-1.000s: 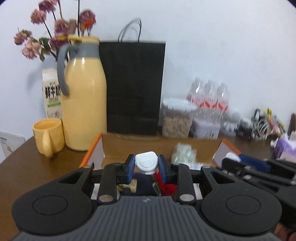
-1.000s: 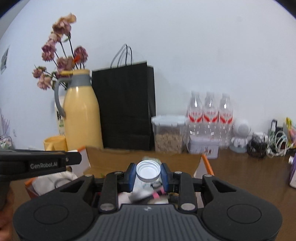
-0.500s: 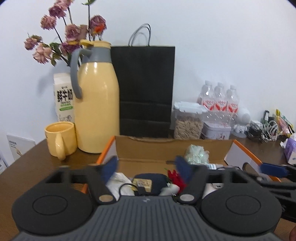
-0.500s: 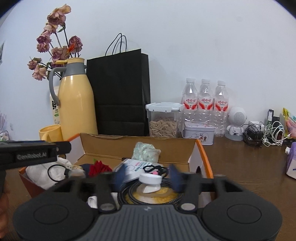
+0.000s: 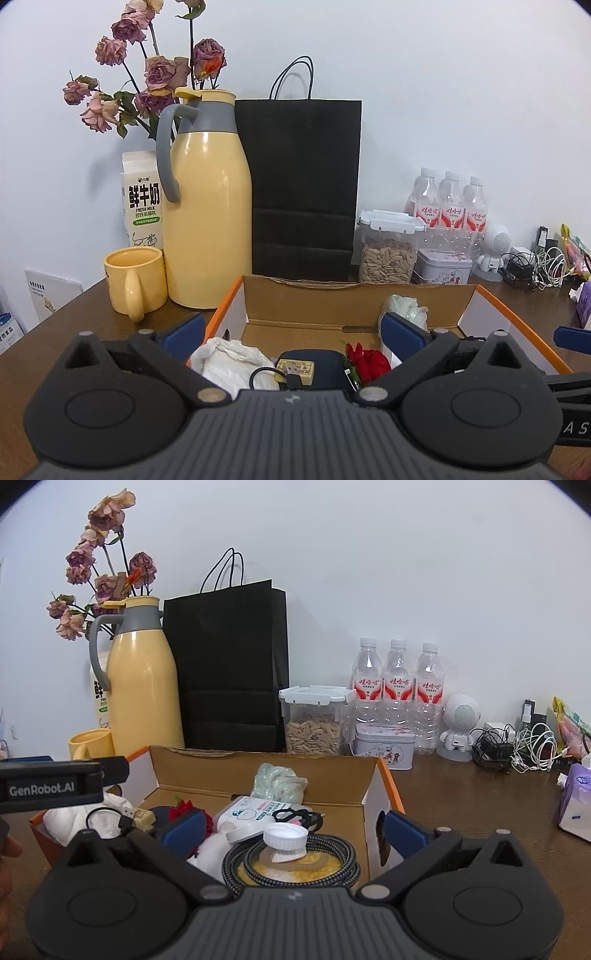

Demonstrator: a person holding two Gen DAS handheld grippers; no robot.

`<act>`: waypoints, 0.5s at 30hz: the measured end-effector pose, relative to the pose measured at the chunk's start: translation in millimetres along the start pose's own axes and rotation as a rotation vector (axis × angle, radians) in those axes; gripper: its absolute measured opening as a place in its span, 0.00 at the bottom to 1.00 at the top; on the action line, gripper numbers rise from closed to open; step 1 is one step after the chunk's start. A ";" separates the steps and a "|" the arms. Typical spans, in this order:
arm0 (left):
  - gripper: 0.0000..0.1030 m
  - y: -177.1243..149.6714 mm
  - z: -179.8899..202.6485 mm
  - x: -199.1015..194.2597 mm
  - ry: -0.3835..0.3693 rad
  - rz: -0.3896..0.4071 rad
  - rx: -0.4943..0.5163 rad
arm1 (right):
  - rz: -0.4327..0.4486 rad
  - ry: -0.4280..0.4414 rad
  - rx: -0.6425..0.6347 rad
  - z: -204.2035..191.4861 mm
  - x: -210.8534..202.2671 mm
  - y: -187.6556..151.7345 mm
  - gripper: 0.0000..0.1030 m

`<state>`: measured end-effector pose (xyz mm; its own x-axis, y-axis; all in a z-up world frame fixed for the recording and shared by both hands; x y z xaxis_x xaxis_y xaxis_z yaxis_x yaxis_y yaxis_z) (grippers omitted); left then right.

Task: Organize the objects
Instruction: 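Open both grippers to drop the white caps into the box, then withdraw both tools from the box toward the remaining items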

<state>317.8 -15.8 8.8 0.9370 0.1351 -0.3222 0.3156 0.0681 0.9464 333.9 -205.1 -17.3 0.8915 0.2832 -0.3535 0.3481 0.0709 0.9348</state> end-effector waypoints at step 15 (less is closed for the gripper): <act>1.00 4.9 -5.5 -40.9 -0.026 0.019 0.000 | 0.024 0.012 -0.032 -8.4 -34.9 6.2 1.00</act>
<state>280.2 -15.6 26.6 0.9464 0.1110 -0.3033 0.2975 0.0662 0.9524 302.4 -206.5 1.2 0.8958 0.2966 -0.3311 0.3175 0.0942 0.9436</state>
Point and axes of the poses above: each gripper's, at about its wrist camera, not at the fingertips, and x roughly the way its jaws point, z to its right, y to its top, the point moved 6 cm from there along x, roughly the way its jaws point, and after that the axes turned 2 degrees about y, right-handed, at the moved point
